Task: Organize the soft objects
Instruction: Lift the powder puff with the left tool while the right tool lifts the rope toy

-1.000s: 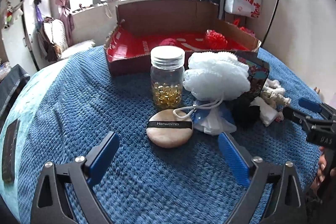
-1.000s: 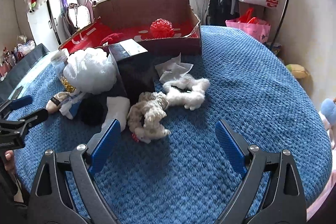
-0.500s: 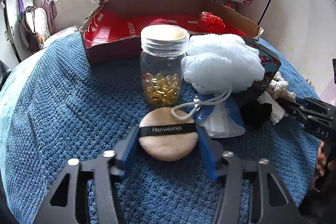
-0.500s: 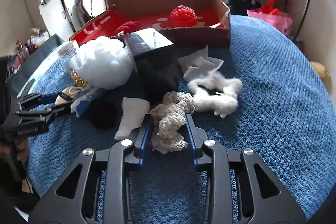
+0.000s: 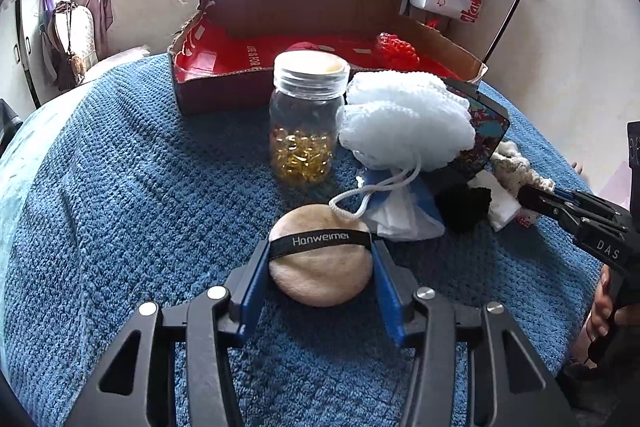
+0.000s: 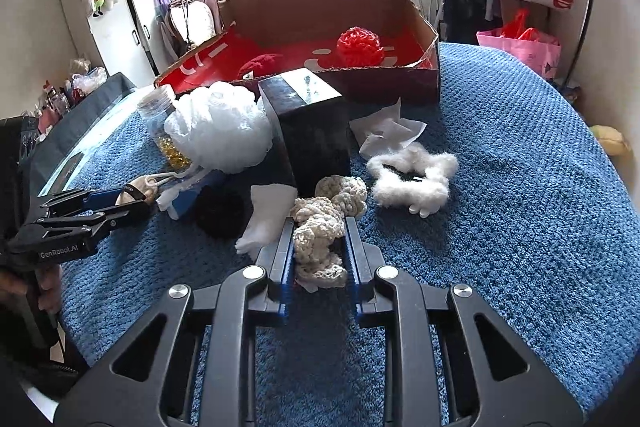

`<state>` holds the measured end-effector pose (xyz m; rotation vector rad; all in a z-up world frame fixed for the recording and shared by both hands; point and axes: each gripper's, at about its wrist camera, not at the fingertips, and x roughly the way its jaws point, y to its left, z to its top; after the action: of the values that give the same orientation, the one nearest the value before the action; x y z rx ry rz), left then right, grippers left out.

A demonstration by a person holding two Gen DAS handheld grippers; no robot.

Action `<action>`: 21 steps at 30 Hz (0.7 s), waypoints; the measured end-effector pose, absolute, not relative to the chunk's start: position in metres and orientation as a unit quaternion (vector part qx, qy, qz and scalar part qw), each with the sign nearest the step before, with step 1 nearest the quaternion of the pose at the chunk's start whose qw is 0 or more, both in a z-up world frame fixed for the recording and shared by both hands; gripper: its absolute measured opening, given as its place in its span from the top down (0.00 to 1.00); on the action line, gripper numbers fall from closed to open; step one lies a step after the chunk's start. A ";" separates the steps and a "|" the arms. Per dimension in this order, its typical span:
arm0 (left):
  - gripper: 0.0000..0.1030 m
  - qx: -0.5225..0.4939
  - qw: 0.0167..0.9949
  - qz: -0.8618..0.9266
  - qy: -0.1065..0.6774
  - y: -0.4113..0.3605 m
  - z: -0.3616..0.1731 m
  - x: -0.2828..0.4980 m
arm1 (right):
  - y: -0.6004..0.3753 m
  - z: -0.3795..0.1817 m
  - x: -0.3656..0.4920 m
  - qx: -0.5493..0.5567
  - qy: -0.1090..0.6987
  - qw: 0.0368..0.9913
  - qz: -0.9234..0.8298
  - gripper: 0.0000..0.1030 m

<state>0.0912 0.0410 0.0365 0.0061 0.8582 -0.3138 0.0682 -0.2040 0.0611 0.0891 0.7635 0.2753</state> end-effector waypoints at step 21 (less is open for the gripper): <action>0.50 -0.003 0.901 -0.148 0.408 0.050 0.043 0.085 | -0.206 0.064 0.065 0.047 0.366 0.919 0.139 0.80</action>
<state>0.0850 0.0495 0.0432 -0.0071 0.8443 -0.3069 0.0654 -0.2059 0.0644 0.0966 0.7533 0.2855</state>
